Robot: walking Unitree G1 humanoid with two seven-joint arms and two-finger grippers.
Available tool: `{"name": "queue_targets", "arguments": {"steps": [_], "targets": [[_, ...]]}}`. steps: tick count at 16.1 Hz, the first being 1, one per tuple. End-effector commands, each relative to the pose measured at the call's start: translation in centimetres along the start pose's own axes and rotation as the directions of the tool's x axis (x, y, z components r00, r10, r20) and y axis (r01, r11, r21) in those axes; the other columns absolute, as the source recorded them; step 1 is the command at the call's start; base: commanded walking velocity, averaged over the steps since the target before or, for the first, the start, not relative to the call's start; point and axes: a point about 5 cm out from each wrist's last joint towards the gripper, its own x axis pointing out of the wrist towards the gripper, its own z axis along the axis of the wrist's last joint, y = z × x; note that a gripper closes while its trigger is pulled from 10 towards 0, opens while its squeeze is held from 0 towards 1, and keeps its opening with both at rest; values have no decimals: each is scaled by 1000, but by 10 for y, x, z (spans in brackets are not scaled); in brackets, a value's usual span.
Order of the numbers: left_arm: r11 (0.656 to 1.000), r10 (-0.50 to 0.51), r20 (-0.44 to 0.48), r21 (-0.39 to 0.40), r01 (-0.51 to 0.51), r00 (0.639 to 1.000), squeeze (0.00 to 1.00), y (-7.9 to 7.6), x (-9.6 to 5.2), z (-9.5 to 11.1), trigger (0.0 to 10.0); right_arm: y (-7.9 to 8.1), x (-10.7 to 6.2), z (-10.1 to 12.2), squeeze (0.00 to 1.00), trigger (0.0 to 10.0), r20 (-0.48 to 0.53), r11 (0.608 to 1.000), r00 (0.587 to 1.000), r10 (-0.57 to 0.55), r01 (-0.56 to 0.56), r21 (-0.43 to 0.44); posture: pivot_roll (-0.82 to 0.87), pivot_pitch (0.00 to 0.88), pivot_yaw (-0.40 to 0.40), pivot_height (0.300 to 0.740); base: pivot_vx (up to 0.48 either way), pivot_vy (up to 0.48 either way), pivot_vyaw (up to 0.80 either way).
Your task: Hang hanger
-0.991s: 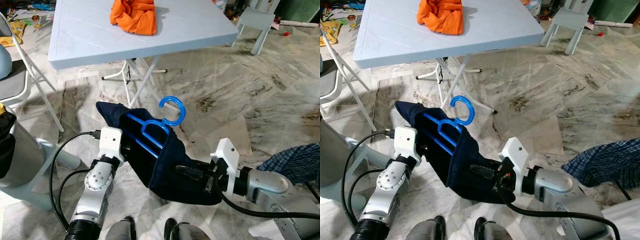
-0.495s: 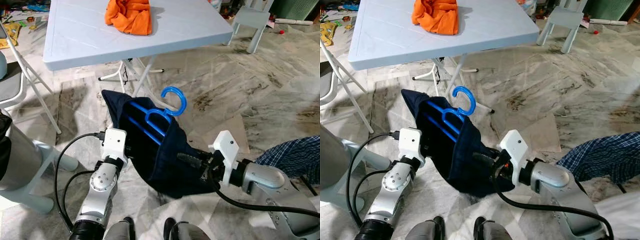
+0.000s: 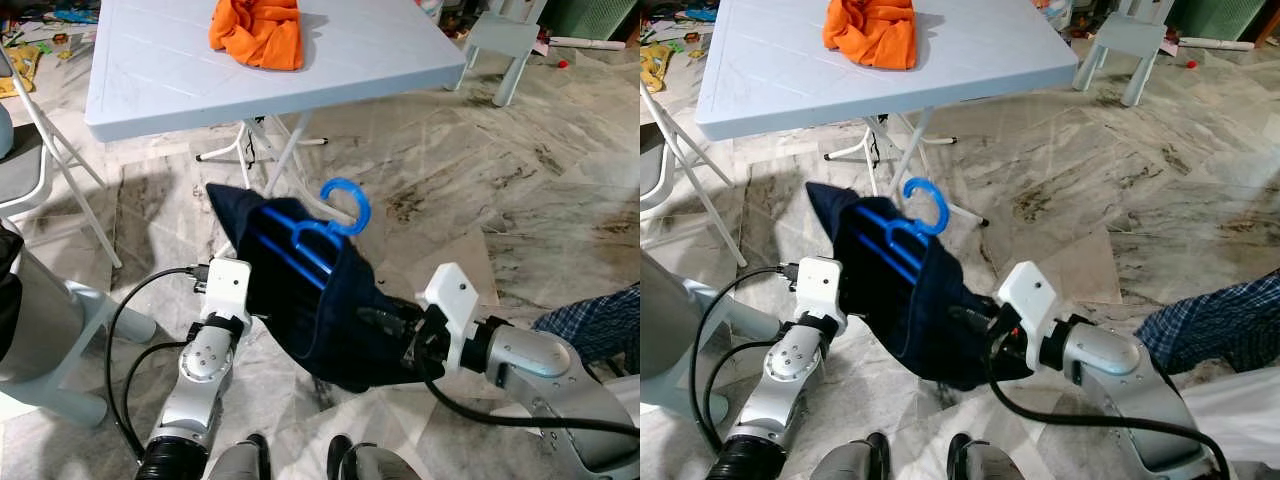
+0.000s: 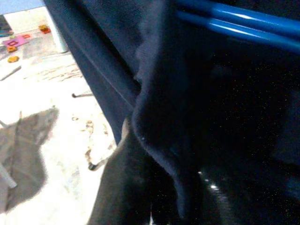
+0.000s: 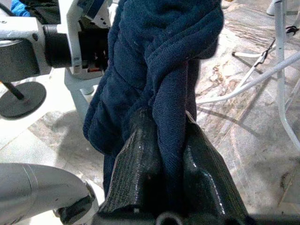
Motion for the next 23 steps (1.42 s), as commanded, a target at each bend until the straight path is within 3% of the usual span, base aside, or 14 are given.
{"name": "queue_targets", "arguments": {"steps": [1, 3, 5, 7, 9, 11, 12, 14, 16, 18, 21, 23], "targets": [[999, 51, 8, 18, -51, 999, 0, 9, 0, 0, 0, 5, 0, 5, 0, 10000, 24, 1000, 999, 26, -26, -10, -95, 206, -43, 740, 0, 0, 0], [992, 116, 37, 35, -118, 993, 0, 19, 2, 6, 0, 9, 2, 7, 0, 10000, 46, 999, 998, 39, -40, 19, -96, 203, -42, 740, 0, 0, 0], [982, 175, 44, 58, -177, 984, 0, 28, 4, 8, 0, 12, 1, -1, 0, 10000, -1, 998, 999, 54, -54, -24, -96, 203, -42, 740, 0, 0, 0], [980, 190, 43, 54, -192, 981, 0, 30, 6, 9, 0, 7, -2, -10, 0, 10000, -65, 997, 997, 31, -36, -64, -97, 207, -44, 740, 0, 0, 0], [979, 194, 51, 48, -196, 980, 0, 31, 5, 11, 0, 5, -1, -6, 0, 10000, -52, 999, 999, 15, -17, -44, -98, 217, -42, 740, 0, 0, 0], [979, 198, 57, 41, -201, 979, 0, 30, 4, 13, 0, 1, -4, -19, 0, 10000, -151, 992, 988, -12, -8, -128, -98, 220, -41, 740, 0, 0, 0], [979, 199, 63, 40, -202, 978, 0, 29, 4, 15, 0, -6, -14, -36, 0, 10000, -260, 972, 965, -36, -26, -233, -97, 222, -43, 740, 0, 0, 0], [979, 195, 67, 40, -198, 979, 0, 29, 5, 16, 0, -17, -27, -44, 0, 10000, -335, 952, 940, -62, -45, -302, -100, 223, -44, 740, 0, 0, 0], [980, 190, 63, 41, -193, 980, 0, 29, 6, 16, 0, -22, -33, -41, 0, 10000, -335, 953, 940, -65, -41, -299, -105, 223, -43, 740, 0, 0, 0], [981, 187, 56, 39, -189, 981, 0, 28, 7, 15, 0, -21, -51, -42, 0, 10000, -357, 963, 933, 39, -131, -237, -114, 226, -42, 740, 0, 0, 0], [981, 190, 28, 30, -191, 981, 0, 31, 9, 14, 0, -36, -71, -47, 0, 10000, -431, 931, 901, -42, -121, -344, -118, 230, -42, 740, 0, 0, 0], [989, 150, -12, 12, -149, 989, 0, 24, 9, 8, 0, -45, -62, -38, 0, 10000, -355, 911, 926, -129, -30, -411, -122, 231, -42, 740, 0, 0, 0]]}}
